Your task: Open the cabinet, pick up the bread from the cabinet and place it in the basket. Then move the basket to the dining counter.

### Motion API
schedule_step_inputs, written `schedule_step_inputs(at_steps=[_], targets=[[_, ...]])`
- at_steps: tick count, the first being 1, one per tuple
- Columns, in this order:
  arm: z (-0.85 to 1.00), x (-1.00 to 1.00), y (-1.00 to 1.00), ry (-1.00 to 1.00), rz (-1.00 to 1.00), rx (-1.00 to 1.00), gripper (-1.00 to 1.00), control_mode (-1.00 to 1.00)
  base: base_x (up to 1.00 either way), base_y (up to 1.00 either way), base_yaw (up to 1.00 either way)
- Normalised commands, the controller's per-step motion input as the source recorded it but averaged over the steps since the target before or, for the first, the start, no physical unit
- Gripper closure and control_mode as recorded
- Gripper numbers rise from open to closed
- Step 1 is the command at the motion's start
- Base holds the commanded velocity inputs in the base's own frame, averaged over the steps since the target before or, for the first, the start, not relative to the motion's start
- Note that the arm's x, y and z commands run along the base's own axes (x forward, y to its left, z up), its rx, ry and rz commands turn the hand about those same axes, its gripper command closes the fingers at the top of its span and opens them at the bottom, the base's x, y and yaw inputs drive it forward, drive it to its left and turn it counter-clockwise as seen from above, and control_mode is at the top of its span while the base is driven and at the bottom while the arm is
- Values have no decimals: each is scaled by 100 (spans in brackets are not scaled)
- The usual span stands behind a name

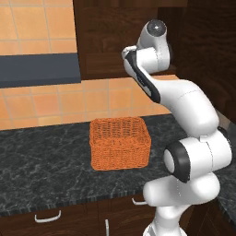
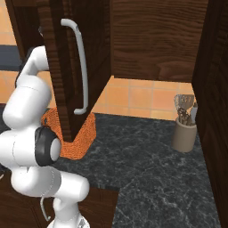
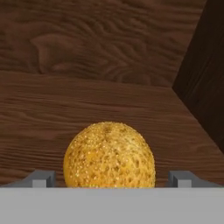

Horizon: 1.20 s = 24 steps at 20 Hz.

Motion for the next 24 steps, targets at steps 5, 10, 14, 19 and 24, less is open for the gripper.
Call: schedule_step_inputs(at_steps=[5,10,14,19,24], targets=[[-26,19,-2,0,0,0,-100,-100,0,0,0],[-10,39,0,0,0,0,-100,-100,0,0,0],[-15,9,-8,0,0,0,100,-100,0,0,0],[-33,-9,-11,0,0,0,100,-100,0,0,0],[-5,-67,0,-12,0,0,100,-100,0,0,0]])
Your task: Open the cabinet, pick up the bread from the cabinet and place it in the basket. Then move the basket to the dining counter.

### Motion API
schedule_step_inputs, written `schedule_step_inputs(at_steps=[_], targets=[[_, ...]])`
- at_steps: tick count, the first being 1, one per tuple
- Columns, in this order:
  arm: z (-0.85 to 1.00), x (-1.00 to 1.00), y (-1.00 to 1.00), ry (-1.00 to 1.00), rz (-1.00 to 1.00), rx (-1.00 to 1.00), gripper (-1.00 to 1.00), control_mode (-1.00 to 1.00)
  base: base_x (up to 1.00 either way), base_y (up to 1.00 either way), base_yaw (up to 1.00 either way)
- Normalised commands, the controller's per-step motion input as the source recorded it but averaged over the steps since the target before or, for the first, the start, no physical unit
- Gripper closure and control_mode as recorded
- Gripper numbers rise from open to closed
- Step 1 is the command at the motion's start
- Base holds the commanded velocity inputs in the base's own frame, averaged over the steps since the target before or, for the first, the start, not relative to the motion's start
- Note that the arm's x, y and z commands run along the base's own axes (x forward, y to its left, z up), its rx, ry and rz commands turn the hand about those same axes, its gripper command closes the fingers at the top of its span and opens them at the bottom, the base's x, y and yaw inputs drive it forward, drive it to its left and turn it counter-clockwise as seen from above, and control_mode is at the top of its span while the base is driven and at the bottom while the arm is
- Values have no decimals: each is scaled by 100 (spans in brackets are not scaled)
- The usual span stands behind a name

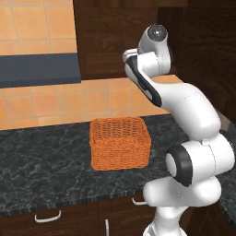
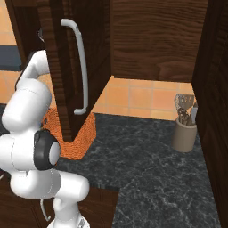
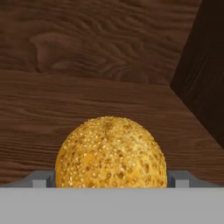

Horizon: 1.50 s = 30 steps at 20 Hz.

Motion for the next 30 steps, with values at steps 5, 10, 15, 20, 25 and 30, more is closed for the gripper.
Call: schedule_step_inputs(at_steps=[5,10,15,20,25,30], targets=[[7,-96,12,-13,0,0,100,-100,0,0,0],[61,-100,29,0,0,3,100,-100,0,0,0],[37,-100,11,0,0,4,100,-100,0,0,0],[-9,-100,0,0,0,4,100,-100,0,0,0],[-54,-100,0,0,-1,4,100,-100,0,0,0],[-60,-100,6,0,-4,1,100,-100,0,0,0]])
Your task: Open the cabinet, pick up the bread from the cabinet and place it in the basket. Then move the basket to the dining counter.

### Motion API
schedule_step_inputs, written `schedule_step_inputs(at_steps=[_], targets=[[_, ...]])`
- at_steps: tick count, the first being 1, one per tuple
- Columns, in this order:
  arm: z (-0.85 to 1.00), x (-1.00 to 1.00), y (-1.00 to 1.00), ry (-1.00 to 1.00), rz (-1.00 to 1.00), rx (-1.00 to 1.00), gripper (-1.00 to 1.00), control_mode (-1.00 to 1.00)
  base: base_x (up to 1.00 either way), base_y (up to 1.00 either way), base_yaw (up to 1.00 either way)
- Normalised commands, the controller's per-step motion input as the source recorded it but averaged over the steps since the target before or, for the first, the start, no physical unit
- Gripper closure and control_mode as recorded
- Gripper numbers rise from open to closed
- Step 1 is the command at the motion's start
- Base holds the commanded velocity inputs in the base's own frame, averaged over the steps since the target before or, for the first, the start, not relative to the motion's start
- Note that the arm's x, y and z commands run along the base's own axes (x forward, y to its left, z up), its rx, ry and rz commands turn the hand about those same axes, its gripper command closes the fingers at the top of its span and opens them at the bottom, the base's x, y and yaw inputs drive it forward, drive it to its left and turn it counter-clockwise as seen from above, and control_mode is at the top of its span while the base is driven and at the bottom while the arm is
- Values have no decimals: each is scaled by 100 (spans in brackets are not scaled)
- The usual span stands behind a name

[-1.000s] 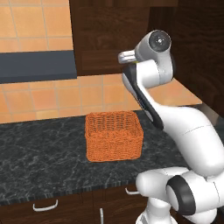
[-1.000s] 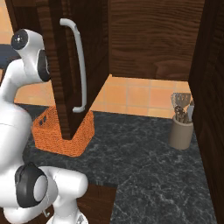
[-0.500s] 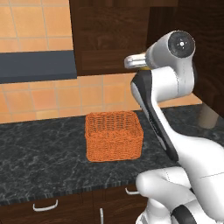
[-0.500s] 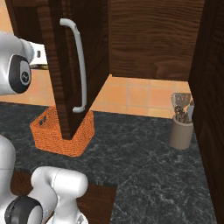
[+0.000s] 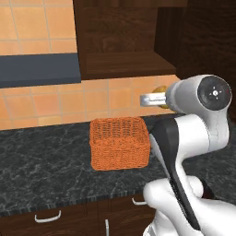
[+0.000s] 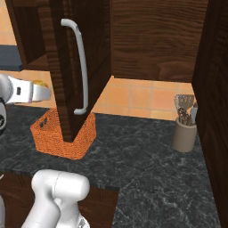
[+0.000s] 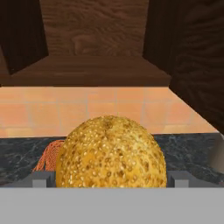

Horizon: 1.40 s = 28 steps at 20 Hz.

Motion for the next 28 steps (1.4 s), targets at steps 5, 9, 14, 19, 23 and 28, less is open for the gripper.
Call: schedule_step_inputs(at_steps=[5,9,14,19,23,28], targets=[[-99,1,31,17,-12,4,100,-100,0,0,0],[-87,80,21,26,-4,12,100,-100,0,0,0],[-51,81,12,21,0,11,100,-100,0,0,0],[-54,79,13,8,-1,3,100,-100,0,0,0],[-82,56,30,0,0,5,100,-100,0,0,0],[-25,74,-1,2,0,2,100,-100,0,0,0]])
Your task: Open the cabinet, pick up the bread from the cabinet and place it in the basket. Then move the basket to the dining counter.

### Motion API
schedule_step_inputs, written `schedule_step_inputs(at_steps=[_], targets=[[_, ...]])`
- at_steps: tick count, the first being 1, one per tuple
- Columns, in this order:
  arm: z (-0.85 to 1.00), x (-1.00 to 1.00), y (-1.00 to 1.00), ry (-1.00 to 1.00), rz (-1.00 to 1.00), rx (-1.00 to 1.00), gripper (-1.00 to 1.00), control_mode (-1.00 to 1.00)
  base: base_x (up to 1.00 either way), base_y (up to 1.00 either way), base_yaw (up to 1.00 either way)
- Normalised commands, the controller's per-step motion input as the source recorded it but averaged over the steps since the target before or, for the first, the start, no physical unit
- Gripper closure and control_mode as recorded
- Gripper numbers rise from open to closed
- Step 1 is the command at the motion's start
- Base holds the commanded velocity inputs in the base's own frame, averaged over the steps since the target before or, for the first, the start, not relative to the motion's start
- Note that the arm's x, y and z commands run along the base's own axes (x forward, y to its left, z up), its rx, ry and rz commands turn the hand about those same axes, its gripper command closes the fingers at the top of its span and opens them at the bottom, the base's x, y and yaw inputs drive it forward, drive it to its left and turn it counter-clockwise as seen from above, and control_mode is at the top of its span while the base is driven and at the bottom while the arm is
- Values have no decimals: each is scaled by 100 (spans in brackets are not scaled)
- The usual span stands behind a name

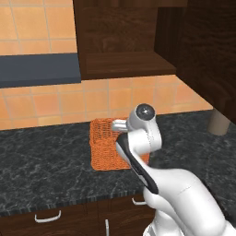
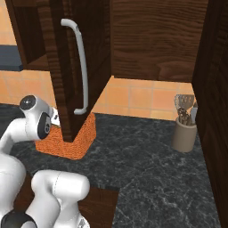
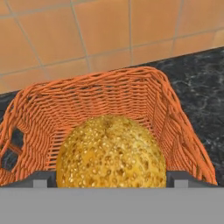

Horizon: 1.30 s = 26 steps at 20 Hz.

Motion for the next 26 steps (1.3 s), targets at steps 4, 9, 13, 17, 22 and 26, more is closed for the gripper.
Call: schedule_step_inputs(at_steps=[4,9,13,17,22,26], targets=[[-18,40,0,9,2,0,100,-100,0,0,0],[-22,53,8,14,2,0,100,-100,0,0,0],[-22,59,12,8,2,0,100,-100,0,0,0],[-38,32,25,6,4,0,100,-100,0,0,0],[-35,31,13,5,5,0,100,-100,0,0,0],[-35,21,1,7,7,0,100,-100,0,0,0]])
